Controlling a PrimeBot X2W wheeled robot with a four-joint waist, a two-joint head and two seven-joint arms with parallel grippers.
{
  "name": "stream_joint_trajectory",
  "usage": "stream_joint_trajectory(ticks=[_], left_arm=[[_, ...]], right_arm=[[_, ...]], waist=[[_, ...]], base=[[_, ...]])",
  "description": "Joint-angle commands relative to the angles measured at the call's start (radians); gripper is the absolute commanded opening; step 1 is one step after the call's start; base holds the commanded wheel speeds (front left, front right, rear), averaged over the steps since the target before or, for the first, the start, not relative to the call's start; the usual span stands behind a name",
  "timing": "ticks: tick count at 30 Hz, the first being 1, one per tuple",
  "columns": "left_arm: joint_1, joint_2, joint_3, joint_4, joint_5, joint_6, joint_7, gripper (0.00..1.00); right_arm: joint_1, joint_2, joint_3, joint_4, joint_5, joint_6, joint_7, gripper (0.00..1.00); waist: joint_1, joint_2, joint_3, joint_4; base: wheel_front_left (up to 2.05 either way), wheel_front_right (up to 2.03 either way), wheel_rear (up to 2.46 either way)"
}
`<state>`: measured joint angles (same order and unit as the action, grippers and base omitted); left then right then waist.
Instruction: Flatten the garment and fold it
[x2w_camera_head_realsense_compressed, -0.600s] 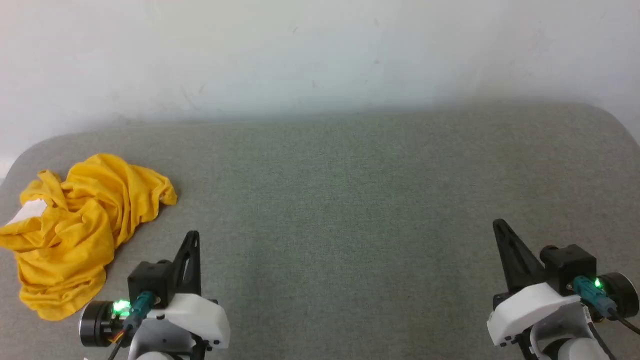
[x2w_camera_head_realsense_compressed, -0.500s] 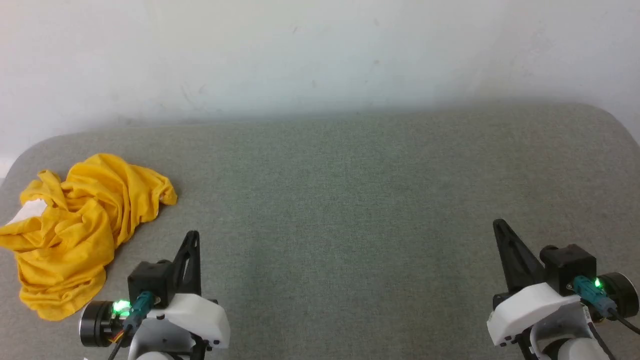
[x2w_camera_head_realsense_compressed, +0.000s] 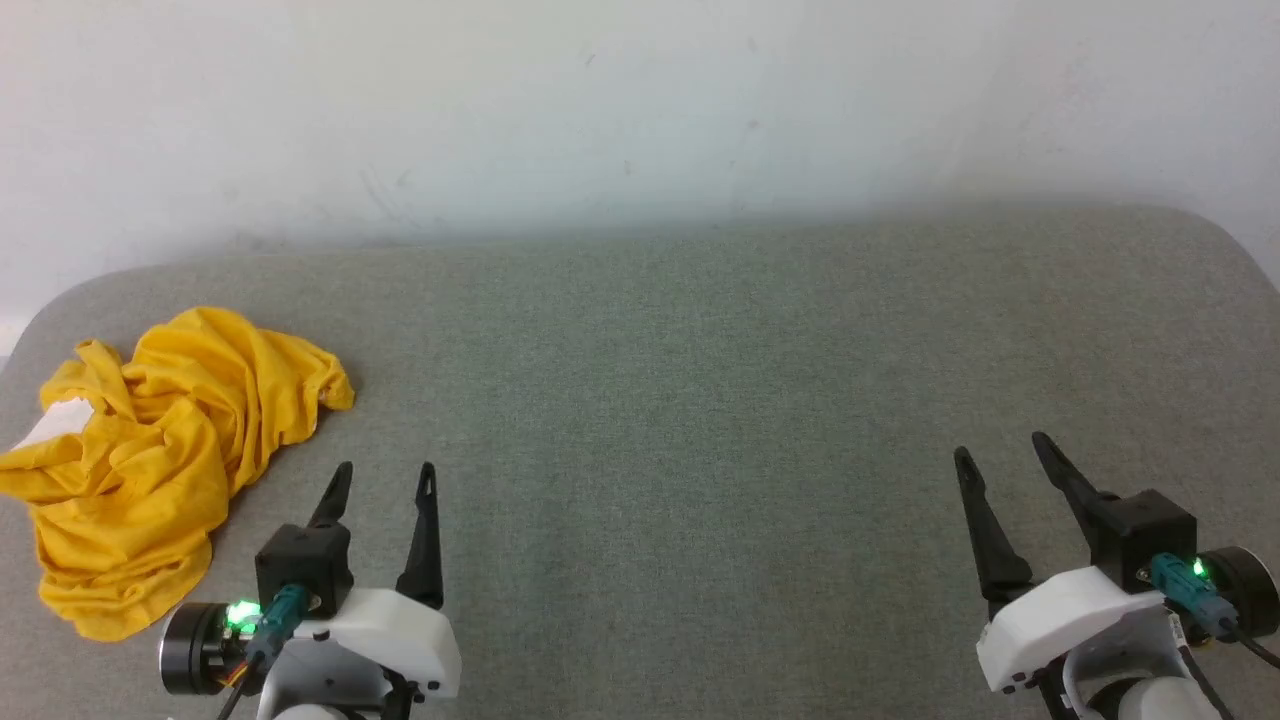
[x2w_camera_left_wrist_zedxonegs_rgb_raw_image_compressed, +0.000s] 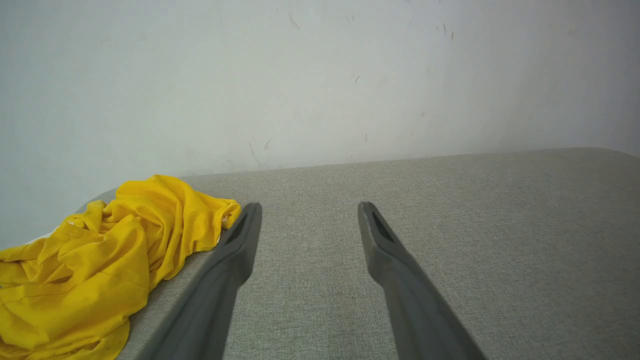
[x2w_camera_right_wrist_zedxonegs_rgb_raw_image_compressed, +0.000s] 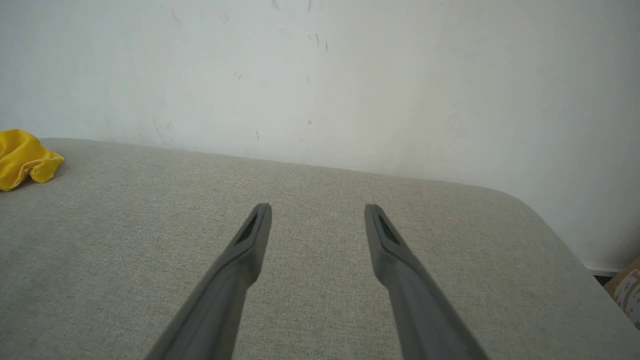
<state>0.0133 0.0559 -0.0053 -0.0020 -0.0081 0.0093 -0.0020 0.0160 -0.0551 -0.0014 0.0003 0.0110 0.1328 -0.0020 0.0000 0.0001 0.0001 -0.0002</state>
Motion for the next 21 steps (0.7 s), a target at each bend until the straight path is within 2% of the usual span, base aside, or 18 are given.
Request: stream_joint_trajectory(ticks=[1, 21], left_arm=[[0.005, 0.0, -0.002, 0.002, -0.012, 0.0, -0.011, 1.0], [0.026, -0.001, -0.008, 0.006, -0.057, 0.01, -0.053, 1.0]], right_arm=[[0.005, 0.0, -0.009, 0.003, 0.009, 0.0, -0.011, 1.0], [0.021, 0.001, -0.045, 0.008, 0.038, 0.0, -0.053, 1.0]], waist=[[0.0, -0.0001, 0.0, 0.0], [0.0, -0.0001, -0.002, 0.022]], base=[[0.0, 0.0, 0.0], [0.0, 0.0, 0.0]])
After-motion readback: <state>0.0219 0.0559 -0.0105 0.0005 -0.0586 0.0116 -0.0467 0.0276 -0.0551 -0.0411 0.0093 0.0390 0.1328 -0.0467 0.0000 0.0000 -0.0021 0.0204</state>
